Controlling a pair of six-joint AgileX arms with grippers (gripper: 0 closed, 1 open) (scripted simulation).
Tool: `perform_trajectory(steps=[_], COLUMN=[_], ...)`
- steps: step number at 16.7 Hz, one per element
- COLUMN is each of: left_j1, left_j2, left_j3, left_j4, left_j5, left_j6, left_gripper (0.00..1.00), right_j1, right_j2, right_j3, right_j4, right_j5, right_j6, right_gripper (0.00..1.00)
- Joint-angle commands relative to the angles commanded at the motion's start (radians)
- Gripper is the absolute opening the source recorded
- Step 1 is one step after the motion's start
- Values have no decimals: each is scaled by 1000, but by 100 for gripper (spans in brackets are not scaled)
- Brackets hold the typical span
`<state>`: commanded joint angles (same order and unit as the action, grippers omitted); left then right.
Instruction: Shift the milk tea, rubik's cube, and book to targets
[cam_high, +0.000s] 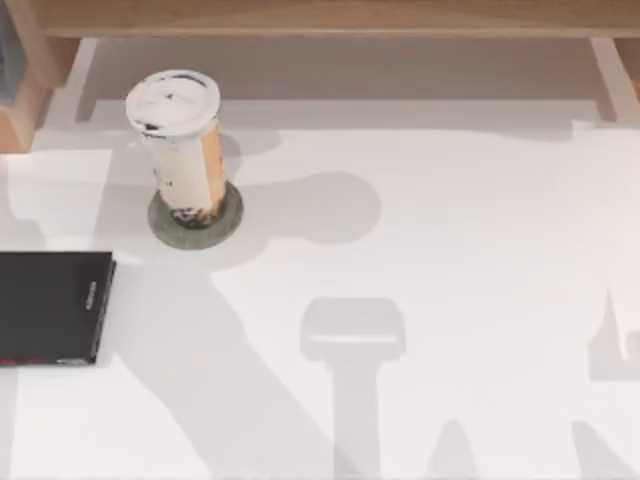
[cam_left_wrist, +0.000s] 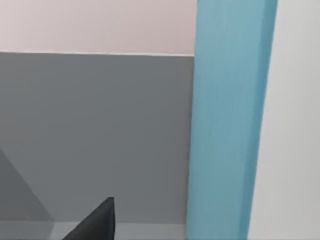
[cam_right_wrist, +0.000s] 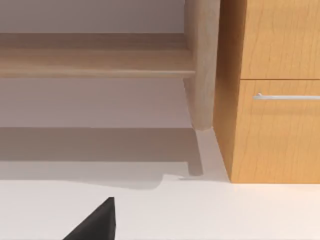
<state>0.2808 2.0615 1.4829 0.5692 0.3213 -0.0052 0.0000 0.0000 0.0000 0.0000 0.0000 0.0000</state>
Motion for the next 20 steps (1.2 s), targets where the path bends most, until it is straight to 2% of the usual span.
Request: perform_trajectory(steps=[3, 16, 20], left_j1=[0, 0, 0], left_j2=[0, 0, 0], left_j3=[0, 0, 0], left_j4=[0, 0, 0], left_j5=[0, 0, 0], left_j6=[0, 0, 0], left_gripper=[100, 2, 0], right_j1=[0, 0, 0], right_j2=[0, 0, 0], right_j3=[0, 0, 0], right_j4=[0, 0, 0], right_j5=[0, 0, 0], right_j6=[0, 0, 0], right_gripper=[100, 100, 100])
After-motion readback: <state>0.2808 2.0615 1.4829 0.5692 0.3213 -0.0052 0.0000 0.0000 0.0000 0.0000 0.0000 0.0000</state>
